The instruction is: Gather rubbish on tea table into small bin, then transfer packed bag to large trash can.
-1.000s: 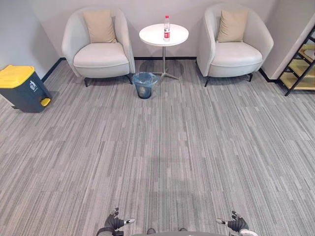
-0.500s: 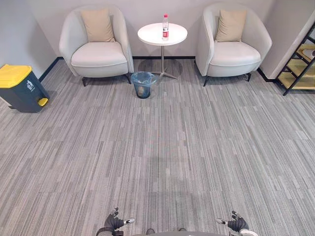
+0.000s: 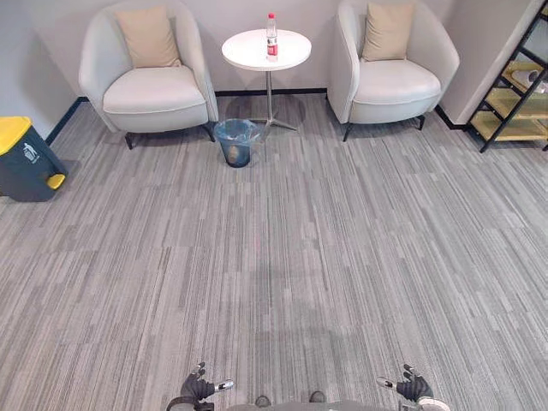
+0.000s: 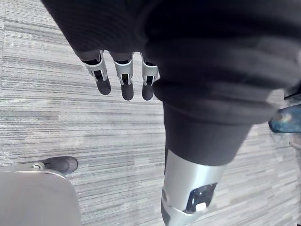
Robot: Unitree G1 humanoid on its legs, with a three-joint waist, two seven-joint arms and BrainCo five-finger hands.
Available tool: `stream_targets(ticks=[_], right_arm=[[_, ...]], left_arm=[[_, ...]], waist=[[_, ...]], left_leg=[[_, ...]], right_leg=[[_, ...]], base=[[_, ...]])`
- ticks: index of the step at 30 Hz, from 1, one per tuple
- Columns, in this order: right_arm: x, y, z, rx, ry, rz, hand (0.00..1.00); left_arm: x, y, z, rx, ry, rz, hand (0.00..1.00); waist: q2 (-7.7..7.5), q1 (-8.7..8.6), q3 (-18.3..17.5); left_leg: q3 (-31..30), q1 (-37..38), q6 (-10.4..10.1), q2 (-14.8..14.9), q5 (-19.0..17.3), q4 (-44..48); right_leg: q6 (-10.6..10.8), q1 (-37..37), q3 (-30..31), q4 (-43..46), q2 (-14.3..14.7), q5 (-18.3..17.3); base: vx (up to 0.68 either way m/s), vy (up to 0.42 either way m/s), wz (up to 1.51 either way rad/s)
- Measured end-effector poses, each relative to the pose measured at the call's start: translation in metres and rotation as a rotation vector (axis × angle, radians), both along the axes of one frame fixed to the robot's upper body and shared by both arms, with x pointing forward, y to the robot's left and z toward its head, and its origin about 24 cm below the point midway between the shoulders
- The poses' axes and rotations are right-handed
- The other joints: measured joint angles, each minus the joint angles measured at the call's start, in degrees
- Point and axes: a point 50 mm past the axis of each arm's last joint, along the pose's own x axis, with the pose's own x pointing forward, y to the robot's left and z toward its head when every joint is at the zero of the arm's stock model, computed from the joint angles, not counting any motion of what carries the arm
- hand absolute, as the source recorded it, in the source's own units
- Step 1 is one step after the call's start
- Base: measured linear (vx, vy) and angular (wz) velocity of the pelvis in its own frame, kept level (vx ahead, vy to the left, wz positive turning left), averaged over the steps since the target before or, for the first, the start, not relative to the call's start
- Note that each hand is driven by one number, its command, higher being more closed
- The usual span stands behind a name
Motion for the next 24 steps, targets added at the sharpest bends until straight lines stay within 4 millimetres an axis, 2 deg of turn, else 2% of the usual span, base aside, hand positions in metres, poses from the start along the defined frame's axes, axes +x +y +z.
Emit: stream_targets(ticks=[3, 4, 6, 7, 8, 9, 10, 11, 13, 15, 17, 18, 19, 20, 21, 22, 23, 24], right_arm=[[0.005, -0.001, 0.002, 0.004, -0.017, 0.001, 0.00], [0.006, -0.001, 0.002, 0.003, -0.023, 0.003, 0.00], [0.007, -0.002, 0.003, 0.003, -0.025, 0.003, 0.00], [0.011, -0.001, 0.004, 0.005, -0.035, 0.007, 0.00], [0.012, 0.000, 0.004, 0.008, -0.038, 0.008, 0.00], [0.012, 0.000, 0.004, 0.008, -0.038, 0.010, 0.00], [0.012, 0.000, 0.004, 0.008, -0.037, 0.010, 0.00], [0.013, -0.001, 0.004, 0.004, -0.041, 0.013, 0.00], [0.022, -0.004, 0.007, -0.006, -0.057, 0.028, 0.00], [0.034, -0.008, 0.013, -0.026, -0.088, 0.046, 0.00], [0.040, -0.013, 0.017, -0.045, -0.106, 0.065, 0.00], [0.039, -0.013, 0.017, -0.050, -0.104, 0.072, 0.00], [0.031, -0.014, 0.015, -0.049, -0.082, 0.070, 0.00], [0.029, -0.017, 0.015, -0.056, -0.072, 0.064, 0.00], [0.031, -0.015, 0.014, -0.048, -0.076, 0.063, 0.00], [0.032, -0.012, 0.014, -0.039, -0.075, 0.066, 0.00], [0.031, -0.011, 0.013, -0.037, -0.072, 0.066, 0.00], [0.027, -0.009, 0.011, -0.032, -0.061, 0.068, 0.00]], left_arm=[[0.001, 0.000, 0.000, 0.000, -0.004, 0.002, 0.00], [0.002, 0.000, 0.001, 0.001, -0.007, 0.001, 0.00], [0.004, 0.000, 0.001, 0.001, -0.013, 0.000, 0.00], [0.006, 0.002, 0.002, 0.003, -0.018, 0.003, 0.00], [0.007, 0.004, 0.003, 0.007, -0.023, 0.004, 0.00], [0.011, 0.008, 0.005, 0.018, -0.033, -0.007, 0.00], [0.019, 0.012, 0.008, 0.033, -0.058, -0.019, 0.00], [0.026, 0.015, 0.011, 0.042, -0.076, -0.022, 0.00], [0.033, 0.017, 0.015, 0.053, -0.100, -0.023, 0.00], [0.039, 0.017, 0.016, 0.058, -0.116, -0.020, 0.00], [0.045, 0.013, 0.018, 0.053, -0.132, -0.021, 0.00], [0.046, 0.013, 0.018, 0.050, -0.134, -0.020, 0.00], [0.045, 0.013, 0.018, 0.050, -0.133, -0.018, 0.00], [0.044, 0.007, 0.016, 0.033, -0.128, -0.015, 0.00], [0.047, 0.006, 0.016, 0.030, -0.135, -0.018, 0.00], [0.051, 0.005, 0.017, 0.024, -0.145, -0.010, 0.00], [0.051, 0.004, 0.017, 0.020, -0.148, -0.001, 0.00], [0.051, 0.002, 0.017, 0.008, -0.152, 0.019, 0.00]], waist=[[0.26, 0.94, 0.1], [0.24, 1.10, 0.2], [0.27, 1.28, 0.3], [0.60, 1.27, 0.6], [0.41, 1.22, 0.8], [0.28, 1.18, 1.3], [0.78, 0.96, 2.4], [0.21, 0.74, 2.6], [1.11, -0.03, 3.9], [2.89, -1.00, 5.6], [2.78, -1.79, 5.7], [2.20, -1.88, 5.6], [1.00, -1.95, 5.3], [2.76, -1.71, 5.4], [2.89, -2.21, 5.2], [3.03, -2.25, 5.3], [3.22, -2.27, 5.5], [3.60, -1.93, 6.0]], left_leg=[[1.2, -2.1, 0.6, 0.1, -3.6, 4.7], [1.6, -3.1, 1.1, -0.3, -6.3, 7.7], [1.9, -3.5, 1.6, -0.9, -8.4, 10.0], [1.9, -2.6, 2.1, -1.4, -9.4, 10.9], [1.9, -1.7, 2.3, -1.9, -9.5, 10.8], [1.6, -0.1, 3.0, -2.4, -9.9, 10.8], [0.6, 1.8, 3.7, -2.6, -10.7, 10.9], [-0.7, 3.3, 3.8, -2.6, -11.4, 10.7], [-1.5, 5.6, 3.7, -1.3, -11.6, 9.5], [-1.6, 8.0, 3.6, 1.1, -11.6, 8.3], [-1.4, 9.6, 2.6, 2.8, -11.5, 8.2], [-1.3, 11.3, 0.1, 3.2, -11.9, 8.3], [-1.4, 13.2, -1.6, 3.2, -12.8, 8.5], [-1.6, 13.8, -3.6, 5.6, -13.5, 10.6], [-2.3, 12.1, -5.9, 6.2, -12.3, 14.7], [-2.6, 8.7, -8.2, 7.4, -8.0, 23.8], [-3.3, 6.4, -7.8, 7.9, -4.0, 30.5], [-3.9, 0.3, -7.7, 10.5, 0.2, 46.8]], right_leg=[[0.5, -2.8, 1.5, 5.3, -0.3, -3.4], [1.6, -5.0, 1.9, 10.7, -1.0, -6.8], [4.1, -7.7, 1.8, 18.2, -2.0, -9.9], [5.9, -11.7, 1.4, 29.0, -3.1, -11.0], [6.2, -13.6, 1.3, 34.0, -3.6, -10.8], [7.5, -16.1, 1.1, 41.0, -4.5, -9.9], [7.0, -18.6, 0.3, 47.6, -5.4, -10.9], [5.7, -20.4, -1.5, 50.9, -6.2, -12.7], [3.2, -23.4, -4.6, 50.1, -6.2, -14.5], [2.1, -26.8, -8.5, 45.6, -5.5, -14.6], [1.3, -30.2, -9.7, 36.7, -4.7, -11.5], [0.4, -31.1, -9.8, 29.6, -4.5, -6.1], [-1.4, -30.9, -9.7, 25.9, -5.1, 1.5], [-5.6, -30.9, -11.4, 30.1, -3.8, 0.7], [-6.5, -30.4, -12.0, 31.3, -3.4, -2.2], [-7.3, -27.8, -12.3, 30.4, -2.2, -4.1], [-7.4, -25.2, -12.4, 28.7, -1.5, -4.6], [-7.8, -17.1, -12.8, 22.6, 0.6, -4.9]], base=[[0.12, 0.045, -0.27], [0.13, 0.060, -0.13], [0.14, 0.080, -0.08], [0.18, 0.101, 0.04], [0.30, 0.108, 0.15], [0.33, 0.043, 0.26], [0.41, 0.012, 0.42], [0.34, -0.019, 0.42], [0.35, -0.063, 0.32], [0.38, -0.108, 0.16], [0.47, -0.154, 0.12], [0.58, -0.206, 0.13], [0.76, -0.272, 0.04], [0.63, -0.255, 0.08], [0.74, -0.300, 0.01], [0.60, -0.265, 0.08], [0.73, -0.301, 0.02], [0.49, -0.201, 0.04]])
